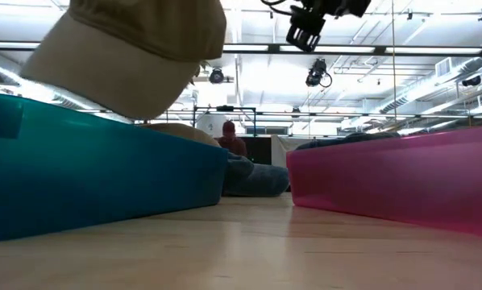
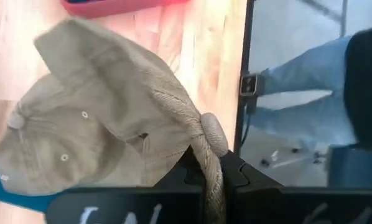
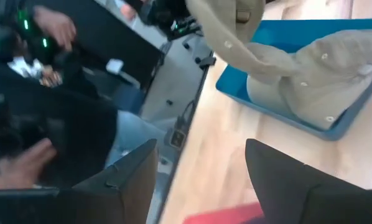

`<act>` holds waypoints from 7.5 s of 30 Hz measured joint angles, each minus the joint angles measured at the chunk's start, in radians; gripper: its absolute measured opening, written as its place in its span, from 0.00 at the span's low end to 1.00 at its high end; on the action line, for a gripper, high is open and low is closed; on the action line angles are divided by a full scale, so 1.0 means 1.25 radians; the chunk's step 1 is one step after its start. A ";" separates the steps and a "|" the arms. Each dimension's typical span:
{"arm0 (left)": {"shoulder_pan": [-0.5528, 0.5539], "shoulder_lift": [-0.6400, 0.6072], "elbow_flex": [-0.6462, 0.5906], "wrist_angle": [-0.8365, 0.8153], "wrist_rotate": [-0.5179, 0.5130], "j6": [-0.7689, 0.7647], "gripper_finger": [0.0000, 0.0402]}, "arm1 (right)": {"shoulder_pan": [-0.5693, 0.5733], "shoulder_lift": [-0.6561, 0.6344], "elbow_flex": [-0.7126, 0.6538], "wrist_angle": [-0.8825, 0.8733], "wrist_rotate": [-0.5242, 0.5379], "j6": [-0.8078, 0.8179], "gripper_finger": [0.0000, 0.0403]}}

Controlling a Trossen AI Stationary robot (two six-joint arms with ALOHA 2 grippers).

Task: Pick & Place hat
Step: Put the brown cap into the red bin, then put the blue cap into the red bin

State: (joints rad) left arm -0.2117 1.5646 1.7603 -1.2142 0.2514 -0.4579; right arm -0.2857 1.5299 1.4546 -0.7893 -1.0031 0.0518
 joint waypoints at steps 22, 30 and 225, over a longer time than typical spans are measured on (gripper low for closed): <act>-0.087 0.001 0.000 -0.091 -0.096 0.381 0.01 | 0.191 0.000 -0.083 0.646 0.228 0.757 0.61; -0.116 -0.001 0.000 -0.014 -0.096 0.400 0.01 | 0.251 0.000 -0.083 0.646 0.333 0.771 0.61; 0.115 -0.282 -0.681 1.325 -0.533 0.081 0.07 | -0.321 0.370 -0.084 0.141 0.327 0.157 0.61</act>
State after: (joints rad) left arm -0.0681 1.2118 0.9092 0.4416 -0.4144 -0.3566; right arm -0.6868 1.9926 1.3495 -0.6128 -0.5949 0.2485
